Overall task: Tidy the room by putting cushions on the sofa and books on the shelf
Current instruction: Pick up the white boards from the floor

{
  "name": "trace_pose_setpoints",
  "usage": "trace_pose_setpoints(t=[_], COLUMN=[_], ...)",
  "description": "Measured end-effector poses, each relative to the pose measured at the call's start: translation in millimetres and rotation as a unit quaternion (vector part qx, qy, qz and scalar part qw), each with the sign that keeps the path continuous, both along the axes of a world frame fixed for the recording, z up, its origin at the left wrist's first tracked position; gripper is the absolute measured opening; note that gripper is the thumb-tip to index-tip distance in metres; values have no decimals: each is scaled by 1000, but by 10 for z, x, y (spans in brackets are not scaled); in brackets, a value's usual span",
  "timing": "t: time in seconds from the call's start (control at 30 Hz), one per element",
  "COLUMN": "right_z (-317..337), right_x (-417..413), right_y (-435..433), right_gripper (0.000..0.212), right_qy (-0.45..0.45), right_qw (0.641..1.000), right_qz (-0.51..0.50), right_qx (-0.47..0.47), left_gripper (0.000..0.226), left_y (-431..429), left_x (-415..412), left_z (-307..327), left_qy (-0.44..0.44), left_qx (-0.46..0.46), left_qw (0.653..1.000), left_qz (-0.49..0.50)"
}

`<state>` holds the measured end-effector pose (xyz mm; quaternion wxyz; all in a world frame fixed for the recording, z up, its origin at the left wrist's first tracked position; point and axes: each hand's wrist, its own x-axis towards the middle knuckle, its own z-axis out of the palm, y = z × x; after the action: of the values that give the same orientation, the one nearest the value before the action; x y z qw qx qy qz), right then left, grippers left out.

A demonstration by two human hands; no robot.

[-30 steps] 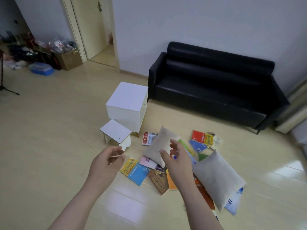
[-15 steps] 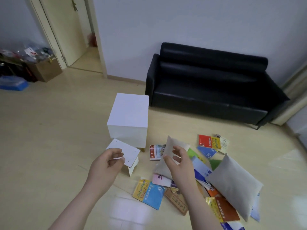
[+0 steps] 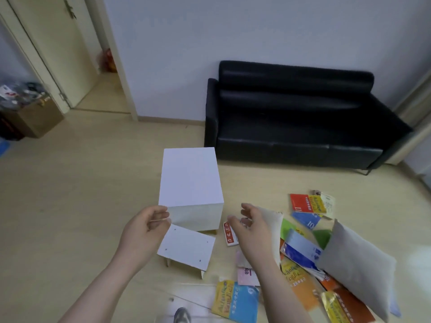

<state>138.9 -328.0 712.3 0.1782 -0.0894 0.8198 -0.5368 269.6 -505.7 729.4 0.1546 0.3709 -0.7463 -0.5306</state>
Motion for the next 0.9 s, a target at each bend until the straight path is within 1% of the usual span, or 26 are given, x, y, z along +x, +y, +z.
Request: trace_pose_setpoints(t=[0.1, 0.23, 0.47, 0.57, 0.73, 0.9], right_z=[-52, 1, -29, -107, -150, -194], right_x=[-251, -544, -772, -813, -747, -676], right_y=[-509, -1110, -1898, -2324, -2951, -3585], right_gripper=[49, 49, 49, 50, 48, 48], right_qy=[-12, -12, -29, -36, -64, -74], right_qw=[1000, 999, 996, 990, 979, 962], right_qz=[-21, -39, -85, -136, -195, -264], right_qx=[0, 1, 13, 15, 13, 16], left_gripper=[23, 23, 23, 24, 23, 22], left_y=[-565, -1214, -2102, -2634, -3373, -4087], left_x=[-264, -600, -1045, -1258, -1526, -1811], left_z=[17, 82, -58, -159, -127, -144], left_qy=[-20, -17, -21, -31, -34, -43], left_qx=[0, -18, 23, 35, 37, 3], left_qw=[1000, 999, 996, 990, 980, 962], left_qz=[-20, -37, -88, -136, -194, -269])
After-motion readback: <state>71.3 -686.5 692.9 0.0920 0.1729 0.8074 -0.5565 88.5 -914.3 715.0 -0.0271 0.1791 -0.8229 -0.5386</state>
